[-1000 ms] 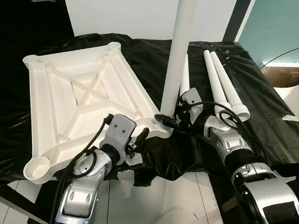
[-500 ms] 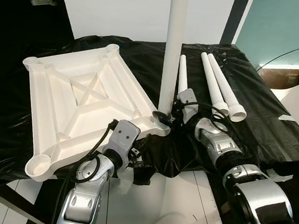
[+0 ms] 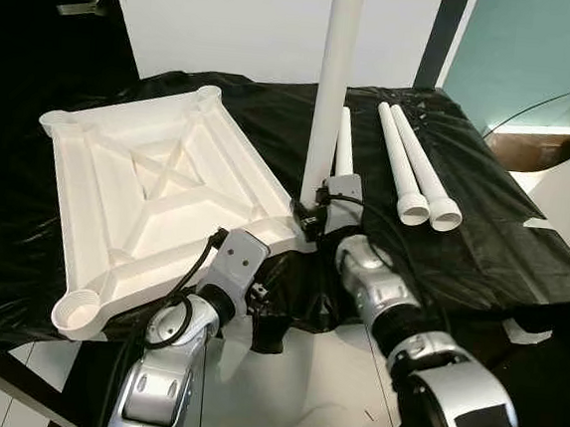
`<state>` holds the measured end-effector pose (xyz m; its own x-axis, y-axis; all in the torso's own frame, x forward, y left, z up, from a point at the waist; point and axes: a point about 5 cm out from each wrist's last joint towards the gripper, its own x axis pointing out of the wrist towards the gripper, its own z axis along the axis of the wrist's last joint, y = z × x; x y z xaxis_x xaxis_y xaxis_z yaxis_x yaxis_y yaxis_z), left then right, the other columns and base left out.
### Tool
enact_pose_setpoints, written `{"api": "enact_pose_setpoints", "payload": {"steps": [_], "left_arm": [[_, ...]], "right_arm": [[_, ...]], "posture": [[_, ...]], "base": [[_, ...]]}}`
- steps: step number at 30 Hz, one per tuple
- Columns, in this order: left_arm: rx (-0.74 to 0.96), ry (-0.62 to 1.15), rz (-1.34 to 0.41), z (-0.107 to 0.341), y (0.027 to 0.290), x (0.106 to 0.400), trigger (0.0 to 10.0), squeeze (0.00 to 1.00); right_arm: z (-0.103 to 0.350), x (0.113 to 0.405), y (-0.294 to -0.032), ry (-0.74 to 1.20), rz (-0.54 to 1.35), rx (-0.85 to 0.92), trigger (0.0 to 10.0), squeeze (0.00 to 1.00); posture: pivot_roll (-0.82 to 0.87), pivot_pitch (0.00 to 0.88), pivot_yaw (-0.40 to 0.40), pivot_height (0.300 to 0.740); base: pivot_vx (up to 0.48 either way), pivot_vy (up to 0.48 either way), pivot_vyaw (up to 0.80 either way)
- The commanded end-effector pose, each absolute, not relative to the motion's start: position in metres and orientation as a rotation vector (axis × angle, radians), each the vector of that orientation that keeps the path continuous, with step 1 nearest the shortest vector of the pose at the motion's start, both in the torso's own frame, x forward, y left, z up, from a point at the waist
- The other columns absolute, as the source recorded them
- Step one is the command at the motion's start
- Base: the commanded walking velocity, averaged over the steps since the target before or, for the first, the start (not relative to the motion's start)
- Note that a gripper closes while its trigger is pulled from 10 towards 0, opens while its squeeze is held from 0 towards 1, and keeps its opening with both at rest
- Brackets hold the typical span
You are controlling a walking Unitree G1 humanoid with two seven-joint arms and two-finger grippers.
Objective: Building children table
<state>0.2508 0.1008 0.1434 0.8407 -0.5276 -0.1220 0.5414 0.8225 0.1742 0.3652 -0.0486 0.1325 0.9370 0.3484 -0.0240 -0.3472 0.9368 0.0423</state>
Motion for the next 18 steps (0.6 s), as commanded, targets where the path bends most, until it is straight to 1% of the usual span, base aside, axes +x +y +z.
{"api": "enact_pose_setpoints", "payload": {"steps": [1, 2, 6, 7, 12, 14, 18], "left_arm": [[0.212, 0.059, -0.471, 0.145, 0.104, 0.254, 10.0, 0.00], [0.212, 0.059, -0.471, 0.145, 0.104, 0.254, 10.0, 0.00], [0.214, 0.060, -0.467, 0.145, 0.106, 0.254, 10.0, 0.00], [0.215, 0.062, -0.465, 0.145, 0.106, 0.254, 10.0, 0.00], [0.214, 0.063, -0.463, 0.144, 0.107, 0.254, 10.0, 0.00], [0.213, 0.064, -0.465, 0.144, 0.106, 0.253, 10.0, 0.00], [0.213, 0.064, -0.465, 0.144, 0.105, 0.252, 10.0, 0.00]], "right_arm": [[0.116, 0.359, -0.049, 0.111, 0.338, 0.059, 2.5, 0.00], [0.118, 0.360, -0.050, 0.099, 0.347, 0.065, 10.0, 0.00], [0.124, 0.363, -0.055, 0.067, 0.353, 0.079, 10.0, 0.00], [0.126, 0.363, -0.058, 0.053, 0.359, 0.082, 10.0, 1.00], [0.130, 0.362, -0.062, 0.019, 0.413, 0.076, 10.0, 1.00], [0.130, 0.359, -0.068, 0.000, 0.480, 0.057, 10.0, 1.00], [0.130, 0.358, -0.074, -0.012, 0.523, 0.031, 10.0, 1.00]], "posture": [[0.10, 0.000, -0.030, 0.740], [0.10, 0.000, -0.031, 0.740], [0.11, 0.000, -0.033, 0.740], [0.11, 0.000, -0.033, 0.740], [0.11, 0.000, -0.033, 0.740], [0.11, 0.000, -0.031, 0.740], [0.11, 0.000, -0.032, 0.740]], "base": [[0.000, 0.000, 0.00], [0.000, 0.000, 0.00], [0.000, 0.000, 0.00], [0.000, 0.000, 0.00], [0.000, 0.000, 0.00], [0.000, 0.000, 0.00], [0.000, 0.000, 0.00]]}}
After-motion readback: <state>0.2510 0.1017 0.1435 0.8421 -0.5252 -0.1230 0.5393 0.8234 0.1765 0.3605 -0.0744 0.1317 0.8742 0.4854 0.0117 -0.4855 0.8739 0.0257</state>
